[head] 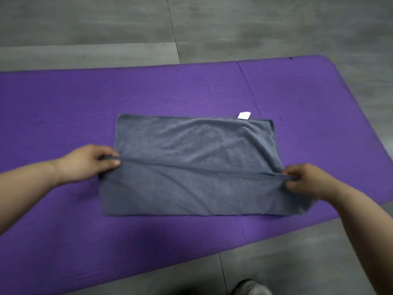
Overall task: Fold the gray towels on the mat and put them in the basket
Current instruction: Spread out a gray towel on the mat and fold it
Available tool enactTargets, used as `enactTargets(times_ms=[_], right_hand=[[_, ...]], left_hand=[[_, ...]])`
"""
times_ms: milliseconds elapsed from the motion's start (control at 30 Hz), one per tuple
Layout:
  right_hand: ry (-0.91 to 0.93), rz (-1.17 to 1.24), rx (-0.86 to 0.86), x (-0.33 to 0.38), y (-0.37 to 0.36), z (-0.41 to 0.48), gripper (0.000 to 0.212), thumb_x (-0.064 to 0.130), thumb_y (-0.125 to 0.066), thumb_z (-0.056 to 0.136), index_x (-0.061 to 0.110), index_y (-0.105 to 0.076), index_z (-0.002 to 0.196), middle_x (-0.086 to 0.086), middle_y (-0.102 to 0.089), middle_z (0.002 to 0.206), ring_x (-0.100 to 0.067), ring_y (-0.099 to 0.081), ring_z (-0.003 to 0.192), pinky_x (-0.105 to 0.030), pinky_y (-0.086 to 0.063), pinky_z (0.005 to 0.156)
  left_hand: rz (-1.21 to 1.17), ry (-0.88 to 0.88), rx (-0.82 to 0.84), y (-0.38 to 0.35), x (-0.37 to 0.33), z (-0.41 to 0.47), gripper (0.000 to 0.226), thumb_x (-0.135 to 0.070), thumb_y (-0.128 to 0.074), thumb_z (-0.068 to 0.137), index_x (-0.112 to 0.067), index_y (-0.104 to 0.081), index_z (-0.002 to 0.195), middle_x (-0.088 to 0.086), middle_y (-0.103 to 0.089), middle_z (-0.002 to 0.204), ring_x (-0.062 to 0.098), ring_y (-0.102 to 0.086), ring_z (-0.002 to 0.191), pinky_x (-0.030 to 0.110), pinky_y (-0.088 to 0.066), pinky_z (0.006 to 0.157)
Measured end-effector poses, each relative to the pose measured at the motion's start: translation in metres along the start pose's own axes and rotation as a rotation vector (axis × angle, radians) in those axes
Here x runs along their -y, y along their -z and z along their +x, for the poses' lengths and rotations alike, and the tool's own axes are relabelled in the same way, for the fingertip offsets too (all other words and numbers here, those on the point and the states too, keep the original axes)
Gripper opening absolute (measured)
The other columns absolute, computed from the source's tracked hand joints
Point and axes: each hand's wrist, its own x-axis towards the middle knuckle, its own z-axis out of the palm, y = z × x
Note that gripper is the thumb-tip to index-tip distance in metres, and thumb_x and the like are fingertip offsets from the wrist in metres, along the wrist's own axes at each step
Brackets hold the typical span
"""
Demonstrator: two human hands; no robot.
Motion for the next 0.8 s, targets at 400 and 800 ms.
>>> enactTargets(times_ms=[400,800], right_hand=[[0.013,-0.122,-0.245,0.038,0.045,0.12,0.029,0.015,-0.051,0.088,0.005,-0.06,0.114,-0.019,-0.06,0.12,-0.033,-0.053,0.113,-0.034,-0.041,0.09],[-0.319,0.322,-0.329,0.017,0.026,0.156,0.037,0.016,-0.062,0.085,0.018,-0.036,0.058,-0.016,-0.054,0.098,-0.032,-0.054,0.107,-0.035,-0.04,0.088]], left_hand=[[0.199,0.15,-0.507,0.008,-0.029,0.065,0.032,-0.017,-0.047,0.093,0.003,-0.056,0.117,0.027,-0.057,0.122,0.04,-0.051,0.115,0.042,-0.038,0.096],[0.606,0.168,-0.099,-0.073,-0.04,0.083,0.073,-0.05,-0.039,0.09,-0.025,0.002,0.146,0.004,0.01,0.156,0.02,0.005,0.145,0.036,-0.005,0.117]])
